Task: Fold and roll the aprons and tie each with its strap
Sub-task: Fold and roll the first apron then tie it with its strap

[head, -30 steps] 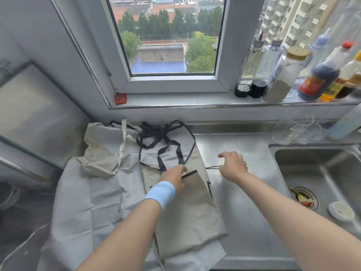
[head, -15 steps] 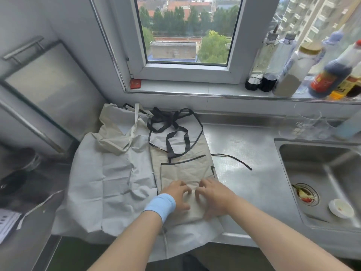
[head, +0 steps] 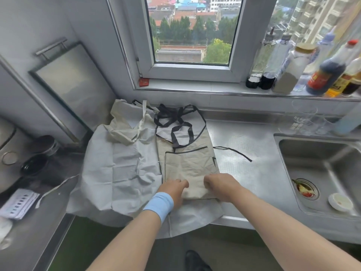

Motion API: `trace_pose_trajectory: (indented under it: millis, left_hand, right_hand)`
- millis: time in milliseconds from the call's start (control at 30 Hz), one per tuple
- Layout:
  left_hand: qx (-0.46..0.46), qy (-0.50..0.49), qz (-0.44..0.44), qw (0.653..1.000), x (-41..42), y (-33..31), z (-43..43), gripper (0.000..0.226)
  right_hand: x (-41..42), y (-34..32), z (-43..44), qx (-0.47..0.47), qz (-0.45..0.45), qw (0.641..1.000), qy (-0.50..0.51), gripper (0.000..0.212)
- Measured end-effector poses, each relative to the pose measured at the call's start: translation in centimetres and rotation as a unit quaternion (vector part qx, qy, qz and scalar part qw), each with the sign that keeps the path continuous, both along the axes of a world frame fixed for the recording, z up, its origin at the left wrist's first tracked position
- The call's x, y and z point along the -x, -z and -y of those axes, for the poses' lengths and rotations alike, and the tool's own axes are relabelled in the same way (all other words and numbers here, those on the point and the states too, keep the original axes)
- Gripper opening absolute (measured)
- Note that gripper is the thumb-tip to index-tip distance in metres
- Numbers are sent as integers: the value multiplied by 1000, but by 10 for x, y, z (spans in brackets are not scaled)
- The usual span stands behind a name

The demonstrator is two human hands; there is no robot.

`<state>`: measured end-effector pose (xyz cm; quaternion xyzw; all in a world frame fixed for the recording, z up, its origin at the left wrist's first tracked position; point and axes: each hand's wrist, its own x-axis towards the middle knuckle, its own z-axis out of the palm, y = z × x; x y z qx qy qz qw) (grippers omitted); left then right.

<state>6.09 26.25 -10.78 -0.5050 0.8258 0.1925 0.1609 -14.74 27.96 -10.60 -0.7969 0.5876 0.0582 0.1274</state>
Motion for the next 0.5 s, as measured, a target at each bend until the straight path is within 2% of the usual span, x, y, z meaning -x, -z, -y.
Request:
trace_pose_trajectory:
  millis: [100,167,233,300,367,400,433,467,500]
  left_hand:
    - [3,1,16,1000,1,-10,3,36]
    - [-13,-8,11,1000,0,-18,5,39]
    - [-7,-30,-20,999,-3,-26,5,38]
    - [-3,-63,-66,996,-7,-34,4,31]
    - [-50,-81,-95,991,-12,-45,1,33]
    - [-79,-68,-88,991,-13,-52,-1,47]
    - [-97,-39,-62,993,-14,-59,-2,59]
    - [-98,-5,-22,995,-15,-65,-1,61]
    - [-94,21,10,995,-15,-71,1,53]
  right_hand:
    - [-1,-1,-10,-27,55,998,12,40]
    - [-4,6,-16,-36,1,999,-24,49]
    - [-6,11,-18,23,-61,997,-35,43]
    - [-10,4,-18,62,-80,995,-6,35]
    - [-12,-11,-18,13,-46,999,12,22]
    - [-12,-18,-17,-28,-14,999,19,14]
    - [-11,-29,-15,-64,18,997,27,10]
    - [-10,-42,-12,-93,46,994,35,9]
    - [-8,-55,-7,-123,63,989,46,10]
